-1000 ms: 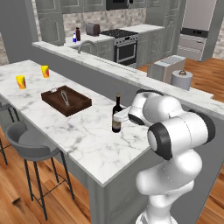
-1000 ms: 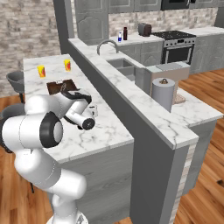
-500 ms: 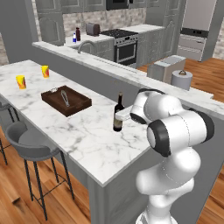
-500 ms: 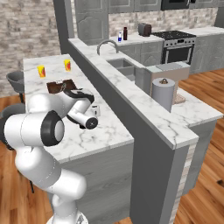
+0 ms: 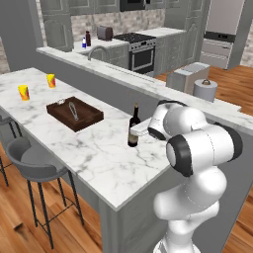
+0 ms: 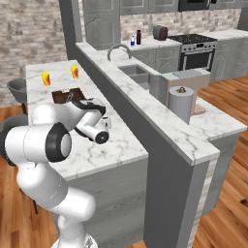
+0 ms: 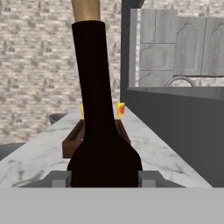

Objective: Place the drinks on the dining counter in a tight cluster.

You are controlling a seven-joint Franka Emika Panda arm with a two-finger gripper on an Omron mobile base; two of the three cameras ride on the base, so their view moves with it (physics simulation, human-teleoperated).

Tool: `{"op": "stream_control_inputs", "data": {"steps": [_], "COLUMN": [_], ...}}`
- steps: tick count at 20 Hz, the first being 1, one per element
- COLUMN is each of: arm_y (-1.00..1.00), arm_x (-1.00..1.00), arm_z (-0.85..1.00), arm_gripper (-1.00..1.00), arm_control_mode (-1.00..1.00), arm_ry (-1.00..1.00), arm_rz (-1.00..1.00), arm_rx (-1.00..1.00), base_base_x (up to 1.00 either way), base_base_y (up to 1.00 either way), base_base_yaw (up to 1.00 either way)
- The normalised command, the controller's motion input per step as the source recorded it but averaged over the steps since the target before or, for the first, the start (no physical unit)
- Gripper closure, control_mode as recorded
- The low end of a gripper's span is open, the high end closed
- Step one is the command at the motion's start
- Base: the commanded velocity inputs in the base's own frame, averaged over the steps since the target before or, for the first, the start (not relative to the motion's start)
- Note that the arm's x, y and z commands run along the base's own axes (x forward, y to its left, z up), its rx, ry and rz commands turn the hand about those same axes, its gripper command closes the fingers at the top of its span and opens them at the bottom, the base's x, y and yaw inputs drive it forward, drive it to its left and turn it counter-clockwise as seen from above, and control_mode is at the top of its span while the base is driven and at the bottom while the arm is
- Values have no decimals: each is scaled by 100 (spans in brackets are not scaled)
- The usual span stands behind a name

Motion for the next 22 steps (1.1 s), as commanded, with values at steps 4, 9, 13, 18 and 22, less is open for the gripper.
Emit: {"op": "stream_control_inputs", "data": {"steps": [4,9,13,18,22], "arm_y": [0,0,0,0,0], "arm_x": [0,0,0,0,0], "arm_z": [0,0,0,0,0], "arm_gripper": [100,100,-100,-100,-100], "arm_control_mode": [-100,-100,-100,-100,-100], "arm_ry": [-1,0,0,0,0], "arm_rz": [0,0,0,0,0], "arm_rx": [0,0,0,0,0], "base_base_x": [0,0,0,0,0], "base_base_y": [0,0,0,0,0], "base_base_yaw": [0,0,0,0,0]}}
